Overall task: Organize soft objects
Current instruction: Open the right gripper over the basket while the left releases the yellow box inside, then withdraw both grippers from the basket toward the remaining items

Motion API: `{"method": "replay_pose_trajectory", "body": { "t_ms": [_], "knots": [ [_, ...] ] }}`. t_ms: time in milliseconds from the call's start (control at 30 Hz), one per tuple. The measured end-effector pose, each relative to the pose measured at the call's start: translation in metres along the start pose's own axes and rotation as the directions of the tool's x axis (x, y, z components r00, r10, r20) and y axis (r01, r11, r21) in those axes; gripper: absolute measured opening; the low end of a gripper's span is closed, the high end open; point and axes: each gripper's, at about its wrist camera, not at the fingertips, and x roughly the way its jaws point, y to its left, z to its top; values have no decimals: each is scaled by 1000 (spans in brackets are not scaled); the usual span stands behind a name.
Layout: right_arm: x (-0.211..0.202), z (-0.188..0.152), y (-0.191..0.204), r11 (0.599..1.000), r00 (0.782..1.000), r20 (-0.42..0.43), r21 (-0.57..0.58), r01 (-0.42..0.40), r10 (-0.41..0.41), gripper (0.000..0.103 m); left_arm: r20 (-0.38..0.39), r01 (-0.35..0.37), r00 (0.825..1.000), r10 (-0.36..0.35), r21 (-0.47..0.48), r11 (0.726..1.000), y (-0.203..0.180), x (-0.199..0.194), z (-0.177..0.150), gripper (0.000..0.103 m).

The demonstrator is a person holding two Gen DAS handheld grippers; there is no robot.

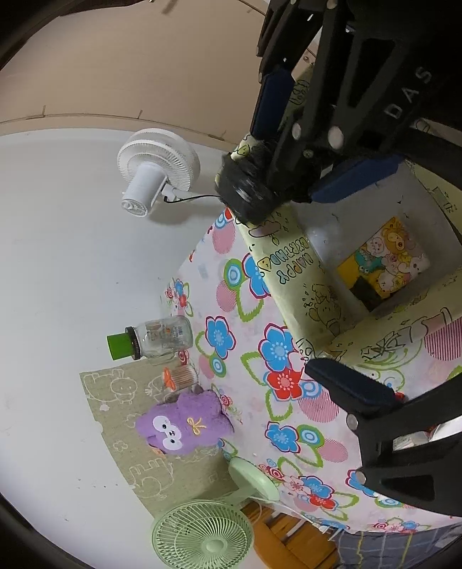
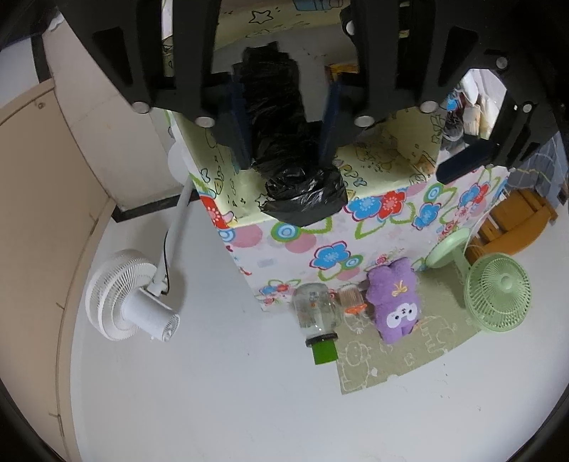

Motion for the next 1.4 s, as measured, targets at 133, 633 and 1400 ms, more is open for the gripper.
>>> {"method": "replay_pose_trajectory", "body": {
  "t_ms": [133, 633, 1400],
  "knots": [
    [5, -2, -1, 1000, 1000, -14, 9, 8, -7, 74, -7, -2, 1000, 2, -8, 1000, 2, 2, -1, 96],
    [-16, -11, 8, 998, 997, 56, 51, 49, -52, 89, 19, 4, 1000, -4, -27, 1000, 19, -18, -12, 103],
    [-59, -25, 59, 997, 988, 133, -1, 76, -75, 92, 79, 23, 997, -19, -44, 999, 48, -70, -35, 103]
  ]
}}
